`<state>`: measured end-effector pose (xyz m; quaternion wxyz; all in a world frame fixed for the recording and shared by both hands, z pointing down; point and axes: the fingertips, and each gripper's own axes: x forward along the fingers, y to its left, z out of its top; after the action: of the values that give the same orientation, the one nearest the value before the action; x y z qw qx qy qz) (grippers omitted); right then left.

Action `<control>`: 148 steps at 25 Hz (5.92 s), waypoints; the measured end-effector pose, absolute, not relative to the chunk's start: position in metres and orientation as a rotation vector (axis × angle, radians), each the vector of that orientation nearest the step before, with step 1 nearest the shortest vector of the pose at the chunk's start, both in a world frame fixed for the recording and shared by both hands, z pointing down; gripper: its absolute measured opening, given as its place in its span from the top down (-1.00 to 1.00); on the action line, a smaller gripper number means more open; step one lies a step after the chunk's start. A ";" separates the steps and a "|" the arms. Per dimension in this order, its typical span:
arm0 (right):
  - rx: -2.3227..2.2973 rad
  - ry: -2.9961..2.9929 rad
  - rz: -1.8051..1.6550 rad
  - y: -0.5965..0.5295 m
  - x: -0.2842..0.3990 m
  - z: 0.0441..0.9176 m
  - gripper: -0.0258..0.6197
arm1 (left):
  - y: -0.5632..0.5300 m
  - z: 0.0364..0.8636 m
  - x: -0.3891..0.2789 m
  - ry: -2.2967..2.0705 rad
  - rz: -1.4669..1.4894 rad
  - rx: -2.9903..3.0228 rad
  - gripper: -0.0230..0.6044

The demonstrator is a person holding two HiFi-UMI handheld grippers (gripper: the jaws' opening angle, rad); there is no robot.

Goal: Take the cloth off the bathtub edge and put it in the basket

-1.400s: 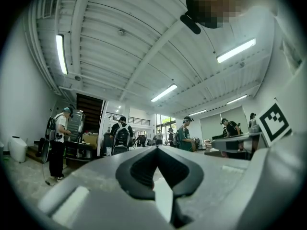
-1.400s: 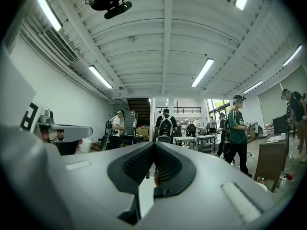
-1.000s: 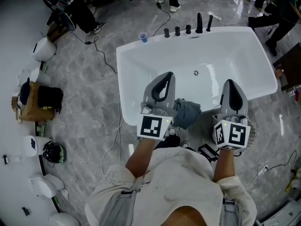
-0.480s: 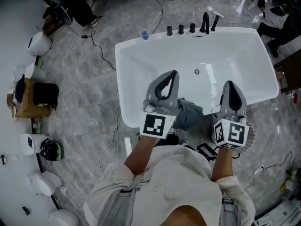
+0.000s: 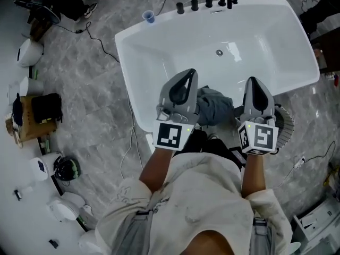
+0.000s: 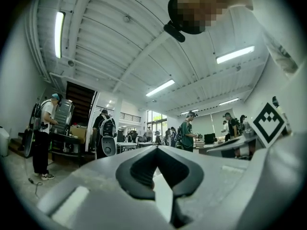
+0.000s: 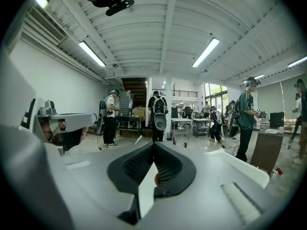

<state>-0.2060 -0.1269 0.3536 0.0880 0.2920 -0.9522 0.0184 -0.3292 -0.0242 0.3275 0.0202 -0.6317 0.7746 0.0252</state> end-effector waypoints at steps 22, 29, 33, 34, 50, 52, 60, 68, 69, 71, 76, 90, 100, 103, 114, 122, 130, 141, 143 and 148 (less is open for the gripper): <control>0.380 -2.189 0.521 -0.017 -0.179 0.713 -0.60 | -0.011 0.443 -0.308 2.507 -0.024 -2.057 0.94; 0.346 -2.018 0.559 0.009 -0.175 0.787 -0.90 | 0.006 0.482 -0.310 2.577 -0.078 -2.085 0.94; 0.372 -1.945 0.560 0.007 -0.169 0.817 -0.90 | 0.009 0.499 -0.312 2.606 -0.087 -2.096 0.94; 0.384 -1.927 0.548 0.005 -0.167 0.823 -0.90 | 0.010 0.502 -0.312 2.609 -0.087 -2.101 0.94; 0.444 -1.910 0.422 0.008 -0.170 0.836 -0.73 | 0.004 0.520 -0.326 2.642 -0.080 -2.103 0.94; 0.430 -1.919 0.409 0.012 -0.172 0.834 -0.55 | 0.003 0.521 -0.324 2.638 -0.085 -2.107 0.94; 0.388 -1.958 0.375 0.019 -0.174 0.829 0.06 | 0.001 0.520 -0.320 2.625 -0.118 -2.130 0.94; 0.398 -1.964 0.412 0.016 -0.171 0.819 0.50 | 0.008 0.511 -0.319 2.622 -0.114 -2.116 0.94; 0.397 -1.966 0.412 0.016 -0.170 0.816 0.56 | 0.009 0.510 -0.318 2.626 -0.109 -2.114 0.94; 0.393 -1.966 0.413 0.016 -0.169 0.813 0.61 | 0.010 0.507 -0.318 2.633 -0.093 -2.108 0.94; 0.390 -1.961 0.454 0.015 -0.166 0.809 0.69 | 0.009 0.501 -0.318 2.629 -0.076 -2.098 0.94; 0.374 -2.125 0.596 0.014 -0.176 0.726 0.71 | 0.010 0.476 -0.318 2.603 -0.037 -2.076 0.94; 0.413 -2.366 0.637 -0.021 -0.204 0.604 0.71 | 0.011 0.441 -0.317 2.544 -0.006 -2.056 0.94; 0.433 -2.458 0.571 -0.035 -0.213 0.560 0.71 | 0.013 0.430 -0.318 2.537 -0.010 -2.035 0.94; 0.599 -2.770 0.355 -0.088 -0.226 0.394 0.71 | 0.009 0.353 -0.338 2.447 0.070 -1.940 0.94; 0.781 -2.931 0.123 -0.113 -0.198 0.305 0.71 | -0.008 0.324 -0.320 2.346 0.121 -1.959 0.94; 0.936 -3.046 -0.089 -0.136 -0.153 0.215 0.70 | -0.034 0.297 -0.288 2.274 0.125 -1.993 0.94; 1.200 -3.071 -0.393 -0.161 -0.062 0.110 0.70 | -0.080 0.277 -0.228 2.160 0.165 -2.093 0.94; 1.268 -3.052 -0.437 -0.165 -0.041 0.097 0.70 | -0.088 0.275 -0.214 2.125 0.166 -2.123 0.94; 1.421 -3.002 -0.518 -0.161 0.015 0.069 0.70 | -0.099 0.269 -0.176 2.051 0.183 -2.207 0.94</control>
<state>0.0147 -0.1614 0.0690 -0.1099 0.4203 -0.8876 -0.1533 -0.1758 -0.0994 0.2688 0.0615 -0.7298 0.6783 0.0603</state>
